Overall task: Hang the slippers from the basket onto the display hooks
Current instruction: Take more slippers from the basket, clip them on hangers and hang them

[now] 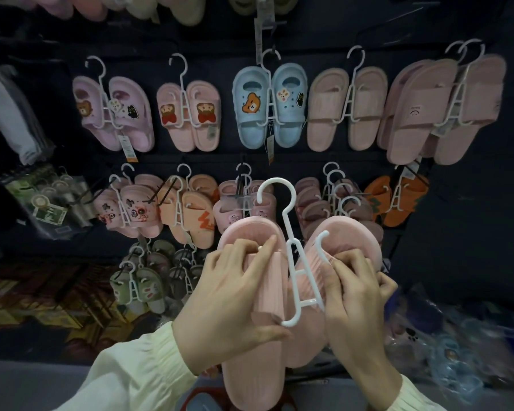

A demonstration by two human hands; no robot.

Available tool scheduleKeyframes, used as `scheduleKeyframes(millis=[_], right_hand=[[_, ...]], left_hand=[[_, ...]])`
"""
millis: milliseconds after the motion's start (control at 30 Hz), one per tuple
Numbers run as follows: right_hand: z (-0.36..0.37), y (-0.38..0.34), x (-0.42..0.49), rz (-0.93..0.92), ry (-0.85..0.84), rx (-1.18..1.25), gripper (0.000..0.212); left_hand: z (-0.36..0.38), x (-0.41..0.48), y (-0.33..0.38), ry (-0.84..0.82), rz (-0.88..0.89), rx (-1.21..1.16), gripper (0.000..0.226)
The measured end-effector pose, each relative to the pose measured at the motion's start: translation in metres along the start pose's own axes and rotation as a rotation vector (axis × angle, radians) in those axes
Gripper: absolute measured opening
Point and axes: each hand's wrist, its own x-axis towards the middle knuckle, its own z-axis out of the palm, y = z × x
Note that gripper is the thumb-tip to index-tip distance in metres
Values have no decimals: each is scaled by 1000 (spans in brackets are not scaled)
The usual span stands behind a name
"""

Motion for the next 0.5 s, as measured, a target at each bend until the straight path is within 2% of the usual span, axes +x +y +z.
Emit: scheduleKeyframes(millis=[167, 267, 500], right_hand=[[-5, -3, -4, -25, -35, -49, 26], [-9, -5, -6, -30, -97, -48, 32], [-26, -16, -1, 86, -104, 14, 41]], left_hand=[[0, -2, 5, 2, 7, -25, 106], [-3, -5, -2, 4, 41, -54, 97], [-9, -20, -13, 20, 169, -104, 80]])
